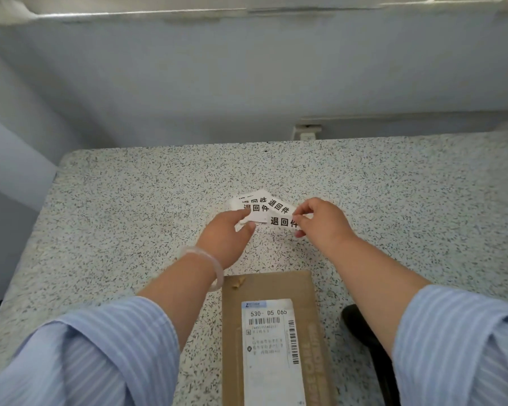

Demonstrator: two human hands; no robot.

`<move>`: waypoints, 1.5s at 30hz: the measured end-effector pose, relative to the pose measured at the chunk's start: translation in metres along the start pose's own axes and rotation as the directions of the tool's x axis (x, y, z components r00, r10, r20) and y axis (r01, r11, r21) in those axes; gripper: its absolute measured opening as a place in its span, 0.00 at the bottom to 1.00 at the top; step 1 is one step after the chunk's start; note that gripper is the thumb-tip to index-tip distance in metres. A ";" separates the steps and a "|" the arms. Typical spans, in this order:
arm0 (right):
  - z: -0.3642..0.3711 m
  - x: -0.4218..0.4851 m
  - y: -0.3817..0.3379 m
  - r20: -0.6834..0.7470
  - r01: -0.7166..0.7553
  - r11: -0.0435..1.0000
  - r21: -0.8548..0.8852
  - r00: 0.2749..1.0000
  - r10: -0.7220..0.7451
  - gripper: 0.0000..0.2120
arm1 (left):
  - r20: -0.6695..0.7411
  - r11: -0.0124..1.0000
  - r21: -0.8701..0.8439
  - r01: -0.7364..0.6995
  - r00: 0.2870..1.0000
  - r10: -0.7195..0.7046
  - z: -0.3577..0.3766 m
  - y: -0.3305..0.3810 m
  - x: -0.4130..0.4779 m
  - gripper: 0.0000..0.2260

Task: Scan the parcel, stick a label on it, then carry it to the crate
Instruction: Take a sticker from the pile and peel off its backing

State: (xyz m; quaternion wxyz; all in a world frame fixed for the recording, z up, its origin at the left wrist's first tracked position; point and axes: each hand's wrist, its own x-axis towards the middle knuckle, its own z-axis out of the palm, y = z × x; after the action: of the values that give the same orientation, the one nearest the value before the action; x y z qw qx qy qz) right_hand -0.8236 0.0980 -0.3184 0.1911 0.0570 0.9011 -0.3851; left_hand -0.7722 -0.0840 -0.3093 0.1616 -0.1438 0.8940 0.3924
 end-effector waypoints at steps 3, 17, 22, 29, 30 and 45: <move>0.000 -0.001 0.003 -0.008 -0.019 1.000 -0.010 1.000 0.019 0.02 | 0.003 1.000 -0.010 0.012 1.000 -0.012 0.002 -0.004 -0.005 0.18; -0.045 -0.107 -0.033 0.070 0.074 0.894 0.441 0.991 -0.117 0.07 | -0.047 0.900 -0.436 -0.009 0.999 -0.012 -0.033 0.031 -0.087 0.04; -0.058 -0.153 -0.046 0.156 -0.100 0.675 0.731 0.987 -0.023 0.05 | -0.001 0.808 -0.586 0.054 0.998 -0.067 -0.049 0.039 -0.137 0.04; -0.074 -0.197 -0.061 0.235 -0.161 0.688 0.707 0.972 -0.014 0.02 | 0.012 0.793 -0.609 0.026 1.000 -0.023 -0.067 0.048 -0.177 0.05; -0.076 -0.200 -0.063 0.249 -0.166 0.694 0.701 0.968 -0.020 0.03 | 0.010 0.792 -0.610 0.025 1.000 -0.024 -0.067 0.049 -0.179 0.05; -0.080 -0.219 -0.068 0.242 -0.126 0.751 0.648 0.969 -0.046 0.03 | -0.192 0.965 -0.210 -0.160 0.974 0.120 -0.063 0.056 -0.186 0.16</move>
State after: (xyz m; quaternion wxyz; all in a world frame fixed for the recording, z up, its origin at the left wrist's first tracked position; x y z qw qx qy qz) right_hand -0.6626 0.1177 -0.1371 0.2756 0.0923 0.6759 -0.6772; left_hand -0.6357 -0.0710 -0.1574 0.0358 -0.1316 0.8629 0.4866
